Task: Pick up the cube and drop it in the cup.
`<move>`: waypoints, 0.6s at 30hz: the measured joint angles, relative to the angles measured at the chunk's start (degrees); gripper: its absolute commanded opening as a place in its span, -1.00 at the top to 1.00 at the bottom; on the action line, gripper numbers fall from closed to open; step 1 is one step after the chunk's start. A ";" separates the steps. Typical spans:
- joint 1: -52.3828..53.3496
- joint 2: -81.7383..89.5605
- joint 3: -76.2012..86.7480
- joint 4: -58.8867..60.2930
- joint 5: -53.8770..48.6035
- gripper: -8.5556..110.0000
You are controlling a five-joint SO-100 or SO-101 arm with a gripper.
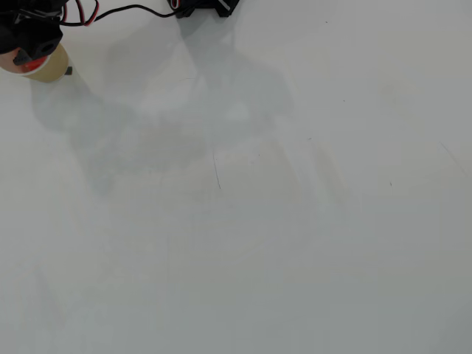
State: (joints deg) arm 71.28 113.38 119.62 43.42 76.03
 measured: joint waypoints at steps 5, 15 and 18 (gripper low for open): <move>-1.23 0.00 0.00 0.00 0.00 0.38; -6.94 0.70 0.00 -3.78 0.00 0.85; -9.84 3.16 0.00 -4.92 0.00 0.86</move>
State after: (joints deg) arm 61.44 116.54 119.62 38.50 76.03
